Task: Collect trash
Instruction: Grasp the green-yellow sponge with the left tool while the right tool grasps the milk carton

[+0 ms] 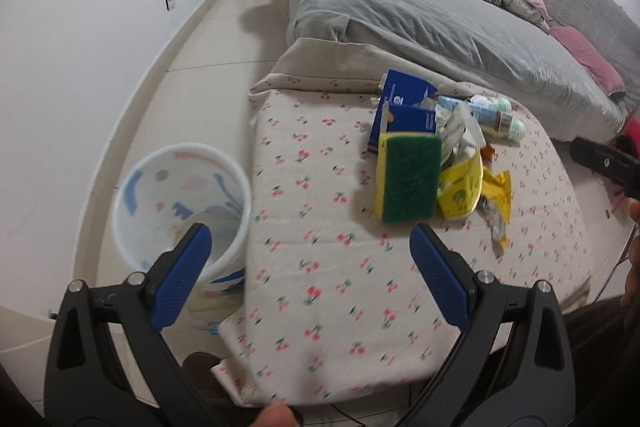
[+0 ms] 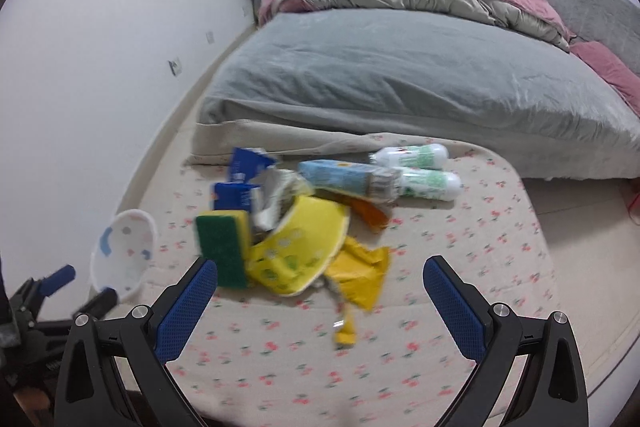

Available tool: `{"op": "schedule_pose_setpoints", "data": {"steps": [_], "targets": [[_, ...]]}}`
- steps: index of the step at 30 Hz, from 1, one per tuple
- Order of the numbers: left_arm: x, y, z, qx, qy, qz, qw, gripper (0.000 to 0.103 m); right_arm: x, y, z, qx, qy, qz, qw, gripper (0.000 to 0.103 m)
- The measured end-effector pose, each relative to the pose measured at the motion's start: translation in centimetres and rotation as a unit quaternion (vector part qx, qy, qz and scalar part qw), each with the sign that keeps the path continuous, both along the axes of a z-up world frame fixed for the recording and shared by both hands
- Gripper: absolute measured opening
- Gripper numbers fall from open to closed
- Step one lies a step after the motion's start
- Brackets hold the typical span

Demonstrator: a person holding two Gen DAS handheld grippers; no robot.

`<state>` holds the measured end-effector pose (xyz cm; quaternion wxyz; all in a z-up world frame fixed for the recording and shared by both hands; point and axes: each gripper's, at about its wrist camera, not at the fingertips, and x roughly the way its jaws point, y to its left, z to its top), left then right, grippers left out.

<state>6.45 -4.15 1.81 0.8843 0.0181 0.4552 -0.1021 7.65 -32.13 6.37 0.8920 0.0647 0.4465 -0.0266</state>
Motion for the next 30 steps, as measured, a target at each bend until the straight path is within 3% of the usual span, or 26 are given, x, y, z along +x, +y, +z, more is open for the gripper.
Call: {"op": "schedule_pose_setpoints", "data": {"steps": [4,9,17,19,22,26,30], "targets": [[2.3,-2.0,-1.0,-0.015,0.026,-0.028,0.9992,0.099,2.1,-2.5,-0.8,-0.023,0.031,0.001,0.999,0.103],[4.8,-4.1,-3.0,-0.041,0.064,-0.046,0.9960,0.098,5.0,-4.9,-2.8,0.024,0.063,0.013,0.998,0.103],[7.0,-6.8,-4.3,-0.094,0.082,-0.041,0.9914,0.093,8.3,-8.8,-6.5,0.083,0.104,-0.042,0.990,0.103],[7.6,-7.2,-4.8,-0.095,0.082,-0.035,0.9915,0.090,8.9,-9.6,-6.8,0.098,0.102,-0.050,0.989,0.103],[8.2,-7.3,-5.6,-0.098,0.094,-0.028,0.9904,0.077,9.9,-10.5,-7.3,0.096,0.098,-0.061,0.989,0.103],[8.2,-6.7,-5.4,-0.136,0.107,-0.030,0.9844,0.059,11.2,-11.2,-8.3,0.126,0.097,-0.061,0.985,0.102],[7.6,-6.1,-4.5,-0.132,0.089,-0.035,0.9866,0.055,12.3,-11.8,-9.8,0.187,0.109,-0.066,0.974,0.099]]}}
